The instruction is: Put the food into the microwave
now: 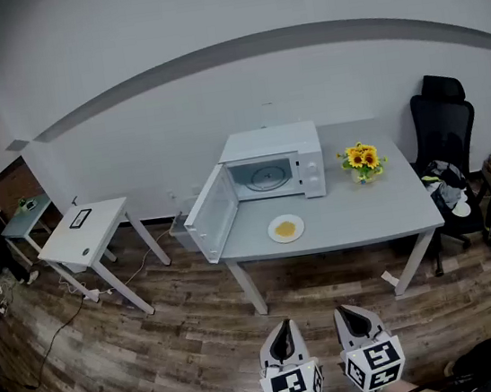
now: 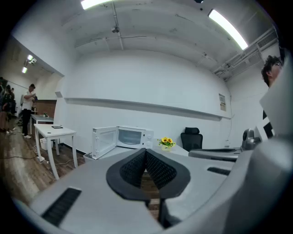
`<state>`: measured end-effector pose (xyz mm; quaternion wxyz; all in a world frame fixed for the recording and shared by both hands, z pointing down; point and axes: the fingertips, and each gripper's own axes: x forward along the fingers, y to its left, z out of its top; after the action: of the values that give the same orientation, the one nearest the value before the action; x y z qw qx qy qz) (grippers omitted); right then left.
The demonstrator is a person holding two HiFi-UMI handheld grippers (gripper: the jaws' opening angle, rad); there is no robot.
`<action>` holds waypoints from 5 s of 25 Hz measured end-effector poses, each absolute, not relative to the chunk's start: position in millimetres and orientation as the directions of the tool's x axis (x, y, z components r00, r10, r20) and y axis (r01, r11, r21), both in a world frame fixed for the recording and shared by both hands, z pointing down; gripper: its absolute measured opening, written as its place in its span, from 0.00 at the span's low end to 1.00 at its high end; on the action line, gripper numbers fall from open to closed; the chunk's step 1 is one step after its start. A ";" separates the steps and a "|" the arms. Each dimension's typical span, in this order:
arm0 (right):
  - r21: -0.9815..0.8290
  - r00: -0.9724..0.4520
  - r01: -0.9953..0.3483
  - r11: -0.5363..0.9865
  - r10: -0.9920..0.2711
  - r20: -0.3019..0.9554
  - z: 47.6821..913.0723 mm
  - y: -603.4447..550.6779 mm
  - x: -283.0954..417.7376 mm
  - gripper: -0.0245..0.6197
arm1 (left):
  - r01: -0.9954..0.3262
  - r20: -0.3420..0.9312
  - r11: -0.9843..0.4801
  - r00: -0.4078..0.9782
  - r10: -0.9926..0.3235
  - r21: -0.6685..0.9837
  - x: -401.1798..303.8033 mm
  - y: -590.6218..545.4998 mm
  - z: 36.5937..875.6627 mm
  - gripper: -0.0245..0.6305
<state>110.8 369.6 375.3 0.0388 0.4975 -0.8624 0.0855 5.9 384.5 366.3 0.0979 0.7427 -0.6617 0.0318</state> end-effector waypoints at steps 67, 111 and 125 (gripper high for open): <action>-0.202 -0.485 -0.870 0.449 -0.854 0.188 398.7 130.2 109.7 0.06 | -0.996 0.240 -0.047 0.064 -0.969 0.076 -27.6 158.5 390.6 0.03; -0.185 -0.497 -0.866 0.464 -0.838 0.225 408.8 -68.0 54.4 0.06 | -0.996 0.250 -0.060 0.075 -0.965 0.067 -84.6 -44.1 402.2 0.03; -0.154 -0.441 -0.897 0.414 -0.859 0.259 406.4 -133.7 27.5 0.06 | -0.987 0.253 -0.134 0.151 -0.956 0.084 -110.2 -121.8 401.7 0.03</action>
<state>27.5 -133.7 406.4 0.0700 0.5242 -0.8378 0.1356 -110.2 -121.8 401.7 0.1155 0.7497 -0.6480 0.0688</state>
